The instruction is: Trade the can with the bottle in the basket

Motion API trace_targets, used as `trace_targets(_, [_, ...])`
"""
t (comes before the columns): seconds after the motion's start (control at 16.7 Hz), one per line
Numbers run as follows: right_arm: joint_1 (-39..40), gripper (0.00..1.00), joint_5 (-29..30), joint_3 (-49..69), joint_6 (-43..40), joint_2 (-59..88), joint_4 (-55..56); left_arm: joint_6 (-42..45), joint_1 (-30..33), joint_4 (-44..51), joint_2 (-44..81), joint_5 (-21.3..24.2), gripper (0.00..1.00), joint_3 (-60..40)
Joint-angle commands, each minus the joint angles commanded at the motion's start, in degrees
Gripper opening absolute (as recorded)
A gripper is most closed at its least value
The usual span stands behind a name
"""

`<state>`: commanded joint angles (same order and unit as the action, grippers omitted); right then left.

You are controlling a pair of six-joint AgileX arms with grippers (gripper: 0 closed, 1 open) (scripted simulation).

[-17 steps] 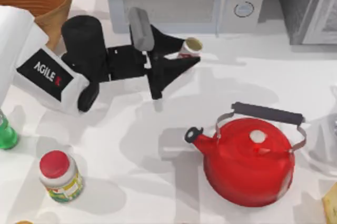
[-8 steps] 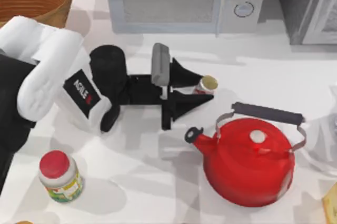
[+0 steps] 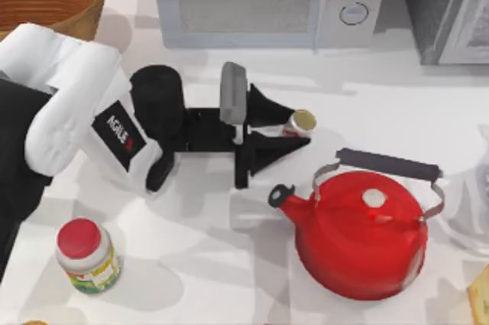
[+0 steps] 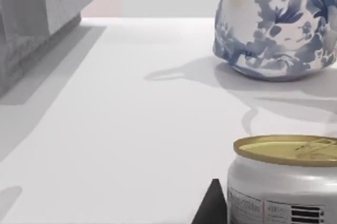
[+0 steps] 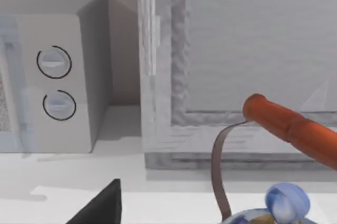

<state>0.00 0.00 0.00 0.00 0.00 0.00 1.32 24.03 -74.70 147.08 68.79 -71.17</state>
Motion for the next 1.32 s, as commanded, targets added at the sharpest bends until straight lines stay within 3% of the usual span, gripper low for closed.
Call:
trace_targets(0.48, [0.0,1.00,0.0,0.0,0.0,0.0,0.0,0.0,0.0,0.0,0.0,0.0,0.98,0.0])
trace_targets(1.08, [0.0,1.00,0.0,0.0,0.0,0.0,0.0,0.0,-0.2,0.0,0.0,0.0,1.00,0.0])
trace_targets(1.32, [0.0,1.00,0.0,0.0,0.0,0.0,0.0,1.1,0.0,3.2,-4.9,-2.8,1.00,3.2])
